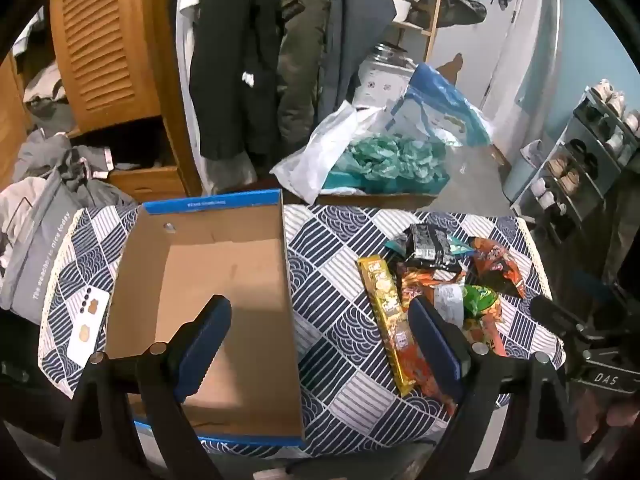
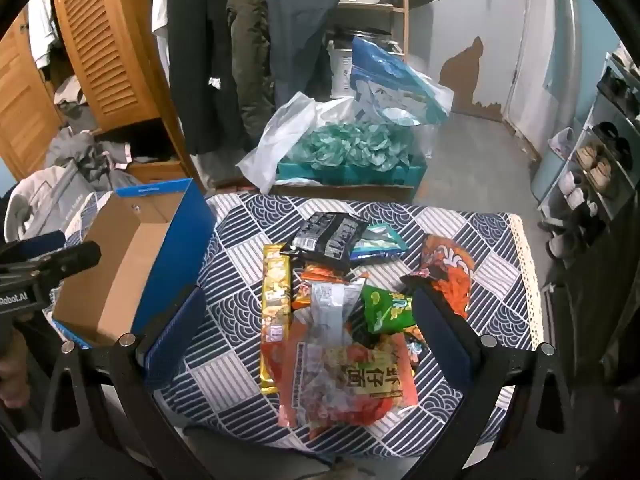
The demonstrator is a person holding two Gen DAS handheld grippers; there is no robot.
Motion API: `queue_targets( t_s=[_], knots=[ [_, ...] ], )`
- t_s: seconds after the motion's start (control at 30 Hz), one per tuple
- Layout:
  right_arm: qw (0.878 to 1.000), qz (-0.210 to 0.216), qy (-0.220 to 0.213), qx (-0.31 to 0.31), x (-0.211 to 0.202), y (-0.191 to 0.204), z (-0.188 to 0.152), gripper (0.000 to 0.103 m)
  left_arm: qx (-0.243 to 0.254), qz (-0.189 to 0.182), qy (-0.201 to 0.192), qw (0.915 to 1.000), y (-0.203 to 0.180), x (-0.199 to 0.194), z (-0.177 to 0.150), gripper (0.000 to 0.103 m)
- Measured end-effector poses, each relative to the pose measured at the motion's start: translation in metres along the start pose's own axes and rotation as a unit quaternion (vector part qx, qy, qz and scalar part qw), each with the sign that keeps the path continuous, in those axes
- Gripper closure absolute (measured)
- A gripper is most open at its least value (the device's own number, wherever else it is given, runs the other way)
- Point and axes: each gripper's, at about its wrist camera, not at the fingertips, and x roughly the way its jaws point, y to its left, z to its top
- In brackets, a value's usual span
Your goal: Organize snacks
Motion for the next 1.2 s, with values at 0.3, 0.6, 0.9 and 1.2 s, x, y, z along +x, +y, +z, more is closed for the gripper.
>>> queue_targets(
  t_s=[0.3, 0.6, 0.9, 1.2],
  knots=[
    [1.000, -0.008, 0.002, -0.005, 0.005, -0.001, -0.003, 0.002, 0.001, -0.002, -0.016, 0.9999, -0.003, -0.005, -0.002, 0.012],
    [1.000, -0.004, 0.009, -0.001, 0.005, -0.002, -0.002, 0.002, 0.001, -0.007, -0.013, 0.9999, -0.005, -0.005, -0.002, 0.012],
    [1.000, -0.001, 0.011, 0.002, 0.007, -0.003, -0.003, 0.002, -0.002, -0.012, -0.010, 0.9999, -0.006, -0.003, -0.004, 0.012],
    [1.000, 0.000, 0.012, 0.003, 0.007, -0.004, -0.003, 0.002, -0.003, -0.018, -0.008, 0.9998, -0.006, -0.003, -0.006, 0.012]
  ],
)
